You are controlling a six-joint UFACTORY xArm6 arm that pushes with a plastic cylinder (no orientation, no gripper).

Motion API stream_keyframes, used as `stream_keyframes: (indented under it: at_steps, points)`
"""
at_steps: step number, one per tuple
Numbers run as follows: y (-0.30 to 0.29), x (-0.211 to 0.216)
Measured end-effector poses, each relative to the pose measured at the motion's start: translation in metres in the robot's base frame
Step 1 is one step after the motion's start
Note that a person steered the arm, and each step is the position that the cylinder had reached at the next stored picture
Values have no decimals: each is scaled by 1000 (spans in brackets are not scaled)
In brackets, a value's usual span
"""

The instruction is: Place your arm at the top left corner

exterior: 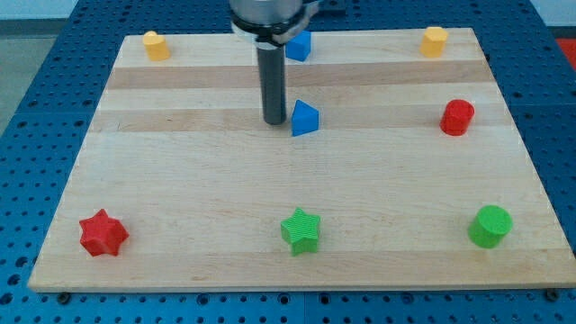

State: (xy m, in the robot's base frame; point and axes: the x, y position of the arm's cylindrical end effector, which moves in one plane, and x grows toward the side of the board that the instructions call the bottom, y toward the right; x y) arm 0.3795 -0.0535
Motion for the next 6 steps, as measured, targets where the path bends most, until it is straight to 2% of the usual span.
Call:
stream_keyframes:
  at_steps: [3, 4, 5, 6]
  points:
    - [-211, -78]
    - [-251, -96]
    - [-251, -114]
    - [-251, -155]
